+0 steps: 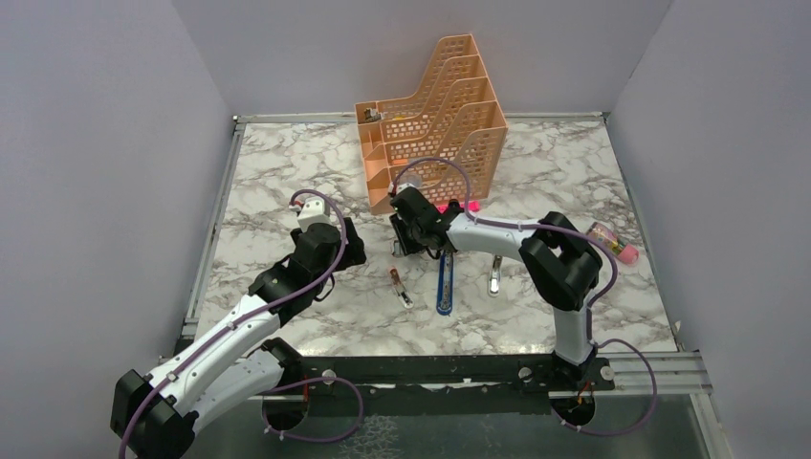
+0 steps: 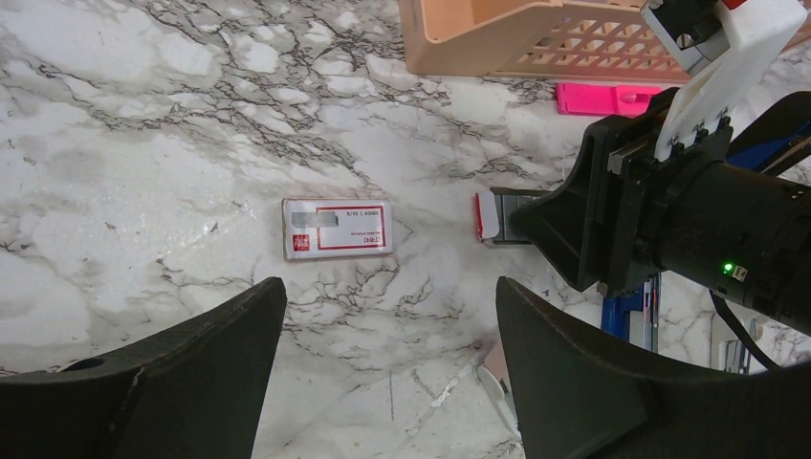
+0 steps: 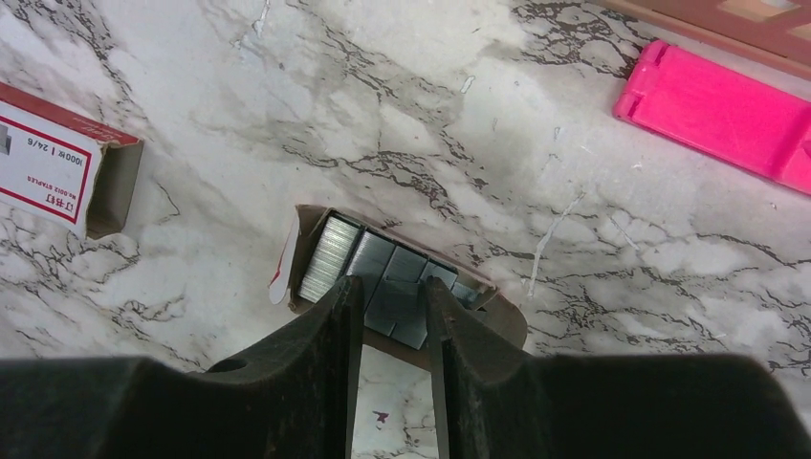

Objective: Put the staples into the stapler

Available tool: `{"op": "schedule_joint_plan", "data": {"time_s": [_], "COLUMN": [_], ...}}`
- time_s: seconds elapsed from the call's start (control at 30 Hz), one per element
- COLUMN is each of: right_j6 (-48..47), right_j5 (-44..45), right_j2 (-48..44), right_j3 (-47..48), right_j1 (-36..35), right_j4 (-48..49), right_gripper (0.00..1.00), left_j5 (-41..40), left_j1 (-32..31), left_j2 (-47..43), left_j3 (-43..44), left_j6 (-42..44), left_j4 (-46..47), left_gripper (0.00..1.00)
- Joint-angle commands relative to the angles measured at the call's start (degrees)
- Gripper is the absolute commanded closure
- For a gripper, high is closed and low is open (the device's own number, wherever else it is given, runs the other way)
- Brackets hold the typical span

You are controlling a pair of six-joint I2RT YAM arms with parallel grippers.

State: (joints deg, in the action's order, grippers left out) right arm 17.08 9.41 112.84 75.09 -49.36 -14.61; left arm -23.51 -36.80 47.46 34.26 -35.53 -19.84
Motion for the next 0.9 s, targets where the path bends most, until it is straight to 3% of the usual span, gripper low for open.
{"op": "schedule_joint_plan", "data": {"time_s": [0.0,0.27,0.7,0.87], "right_j6": [-0.1,0.1,0.4,0.2], "right_j5": [0.8,0.7,-0.6,-1.7], "right_j2": [1.2,2.3,3.2,3.9], "right_j3": [2.0,2.7,4.4,5.1], "right_j1": [0.4,0.4,0.4,0.5], "right_j4": [0.2,-1.4,-6.5,-7.3], "right_gripper": [0.66,0.75,0.72,0.76], "left_j5": [-1.5,-1.7,-1.8,-1.8], "left_j1": [0.3,0.3,0.3,0.3], "left_j2": [-0.2,-0.1,-0.1,0.1], "left_j3": [0.0,-0.1,-0.1,0.0], "left_j6": [0.1,0.1,0.1,0.1], "left_j4": [-0.6,-0.6,-0.6,-0.6], "left_gripper": [0.18,0.18,0.18,0.18]}}
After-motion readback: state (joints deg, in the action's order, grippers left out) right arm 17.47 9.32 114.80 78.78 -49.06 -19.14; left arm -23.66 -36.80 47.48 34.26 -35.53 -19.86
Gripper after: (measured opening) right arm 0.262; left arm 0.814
